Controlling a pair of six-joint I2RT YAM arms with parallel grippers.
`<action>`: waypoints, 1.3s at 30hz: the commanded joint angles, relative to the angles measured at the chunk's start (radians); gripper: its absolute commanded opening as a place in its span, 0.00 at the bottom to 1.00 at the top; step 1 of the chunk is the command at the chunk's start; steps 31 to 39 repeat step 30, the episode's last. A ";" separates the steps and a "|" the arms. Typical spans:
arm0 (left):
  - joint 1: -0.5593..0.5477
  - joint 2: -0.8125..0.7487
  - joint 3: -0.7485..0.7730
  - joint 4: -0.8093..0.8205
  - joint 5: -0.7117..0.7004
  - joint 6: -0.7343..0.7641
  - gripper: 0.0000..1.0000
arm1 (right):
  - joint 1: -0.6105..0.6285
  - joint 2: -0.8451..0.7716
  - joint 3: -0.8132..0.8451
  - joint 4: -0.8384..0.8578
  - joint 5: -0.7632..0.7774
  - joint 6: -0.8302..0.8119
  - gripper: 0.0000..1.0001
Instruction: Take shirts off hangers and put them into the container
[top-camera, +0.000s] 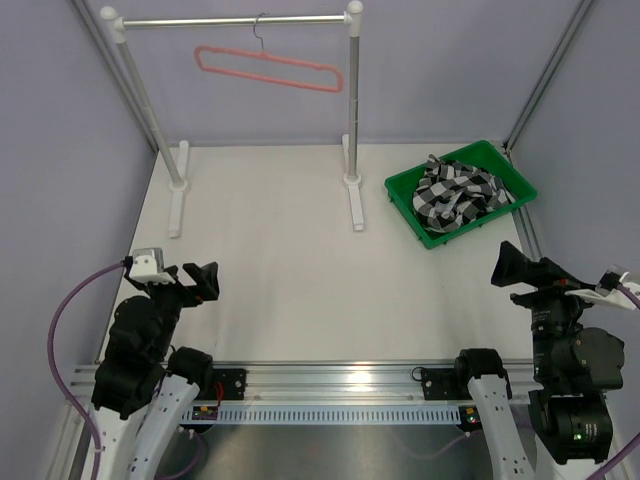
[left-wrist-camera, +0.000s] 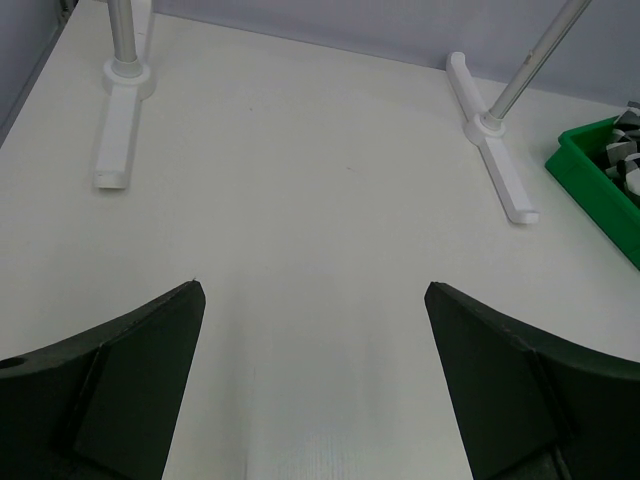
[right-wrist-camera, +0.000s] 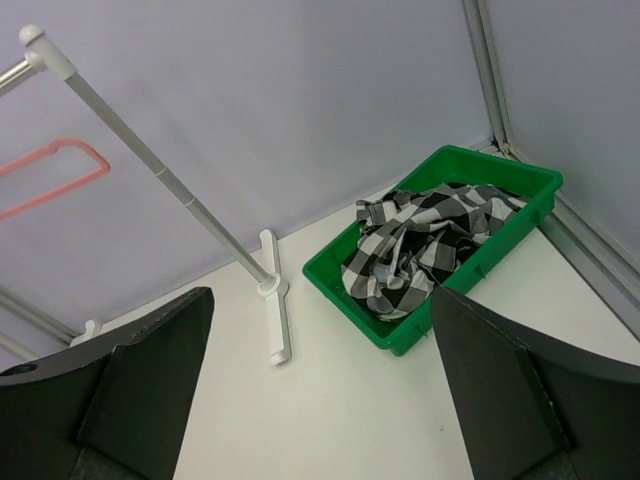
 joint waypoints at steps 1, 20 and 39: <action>-0.006 -0.022 -0.017 0.020 -0.028 -0.026 0.99 | 0.035 -0.045 -0.036 -0.016 0.050 -0.059 1.00; -0.006 -0.007 -0.022 0.023 -0.026 -0.035 0.99 | 0.075 -0.146 -0.152 -0.008 0.025 -0.091 0.99; -0.006 -0.007 -0.033 0.029 -0.022 -0.042 0.99 | 0.074 -0.168 -0.168 0.008 0.016 -0.097 1.00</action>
